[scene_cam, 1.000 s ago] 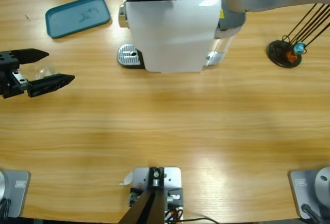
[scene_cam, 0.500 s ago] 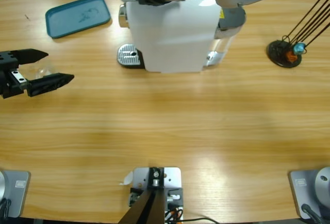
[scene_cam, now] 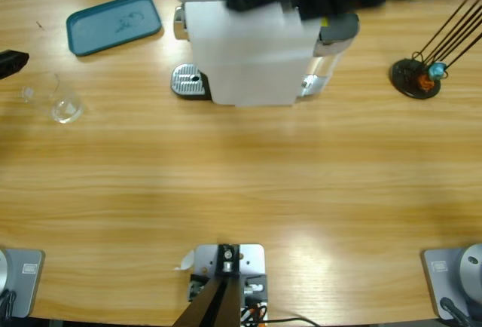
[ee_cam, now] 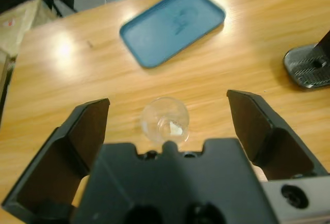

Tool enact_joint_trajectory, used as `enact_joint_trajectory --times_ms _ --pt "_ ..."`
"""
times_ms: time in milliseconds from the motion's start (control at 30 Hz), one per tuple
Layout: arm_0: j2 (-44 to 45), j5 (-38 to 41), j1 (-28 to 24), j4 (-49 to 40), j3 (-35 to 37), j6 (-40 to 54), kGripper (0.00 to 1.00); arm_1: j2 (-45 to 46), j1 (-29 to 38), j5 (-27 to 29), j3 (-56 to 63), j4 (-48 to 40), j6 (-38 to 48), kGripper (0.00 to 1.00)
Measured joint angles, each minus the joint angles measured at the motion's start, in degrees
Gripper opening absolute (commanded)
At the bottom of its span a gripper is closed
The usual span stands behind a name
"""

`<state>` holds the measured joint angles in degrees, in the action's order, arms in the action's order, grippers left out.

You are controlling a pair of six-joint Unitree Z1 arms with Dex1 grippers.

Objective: Pour coffee

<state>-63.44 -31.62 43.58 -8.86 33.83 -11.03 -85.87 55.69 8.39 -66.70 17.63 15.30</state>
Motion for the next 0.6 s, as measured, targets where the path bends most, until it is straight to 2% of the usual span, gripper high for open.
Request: enact_joint_trajectory --times_ms 133,233,500,600 --pt "-6.27 -0.63 -0.68 -3.4 0.52 -9.89 0.992 0.95 0.12 0.0 6.47 2.7 -0.83 1.0" --pt "-9.54 -1.93 -0.84 -4.03 0.52 -12.85 0.993 2.1 0.16 0.51 8.31 3.15 -0.2 1.0" --pt "-12.12 -7.66 -0.98 -3.85 -1.98 -22.93 0.996 2.37 0.18 3.56 8.67 3.67 5.17 1.0" --pt "-12.84 -7.68 -0.42 0.43 -3.89 -23.56 0.996 2.36 0.19 5.08 8.67 3.67 6.55 1.0"
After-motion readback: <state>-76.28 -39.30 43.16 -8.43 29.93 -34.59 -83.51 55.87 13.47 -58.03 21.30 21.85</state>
